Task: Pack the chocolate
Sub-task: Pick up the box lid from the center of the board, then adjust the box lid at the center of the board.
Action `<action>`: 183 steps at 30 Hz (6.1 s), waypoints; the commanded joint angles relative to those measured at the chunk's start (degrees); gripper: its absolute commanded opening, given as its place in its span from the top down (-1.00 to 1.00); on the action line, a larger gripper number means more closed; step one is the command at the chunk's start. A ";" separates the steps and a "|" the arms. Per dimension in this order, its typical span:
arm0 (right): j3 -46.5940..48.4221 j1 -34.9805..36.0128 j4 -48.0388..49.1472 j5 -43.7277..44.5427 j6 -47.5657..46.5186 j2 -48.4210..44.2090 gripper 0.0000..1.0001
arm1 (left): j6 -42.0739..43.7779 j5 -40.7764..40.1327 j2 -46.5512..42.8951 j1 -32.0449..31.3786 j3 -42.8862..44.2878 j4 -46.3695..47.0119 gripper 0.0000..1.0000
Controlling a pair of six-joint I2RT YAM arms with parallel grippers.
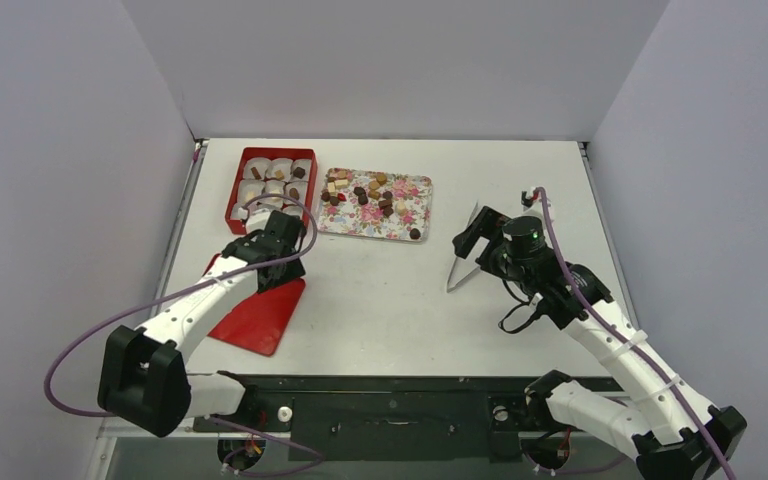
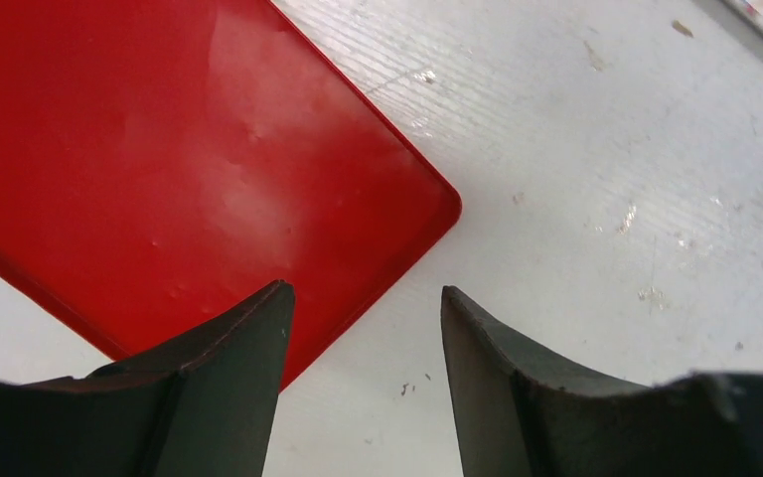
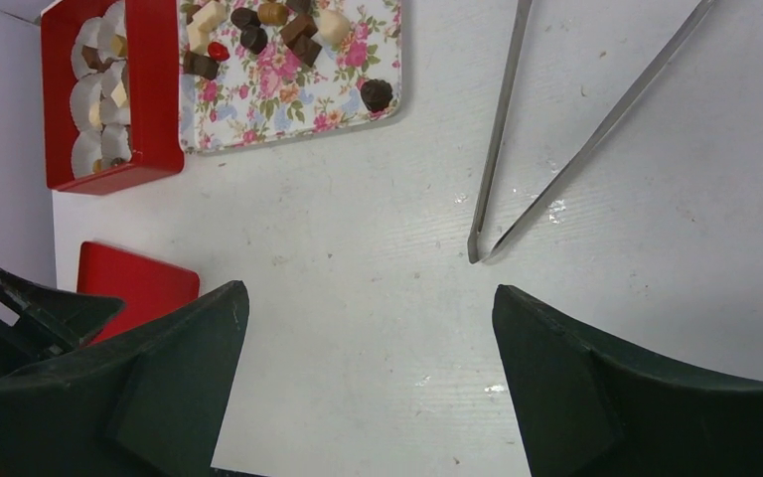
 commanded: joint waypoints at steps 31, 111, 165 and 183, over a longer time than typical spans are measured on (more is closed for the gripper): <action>-2.70 0.58 3.98 -1.66 -0.46 -2.53 -0.76 | -20.91 0.13 27.66 15.37 10.68 5.68 0.36; -1.07 -7.48 107.30 -40.94 47.07 30.81 -0.95 | -53.95 52.88 -5.17 1.97 25.07 72.74 1.00; -3.79 -1.47 118.84 -39.48 58.60 28.76 0.54 | -62.74 66.69 -5.73 11.01 8.62 89.66 1.00; -3.55 -8.54 74.24 -37.12 36.40 16.63 1.00 | -3.55 39.91 -5.36 21.78 28.32 9.69 -0.70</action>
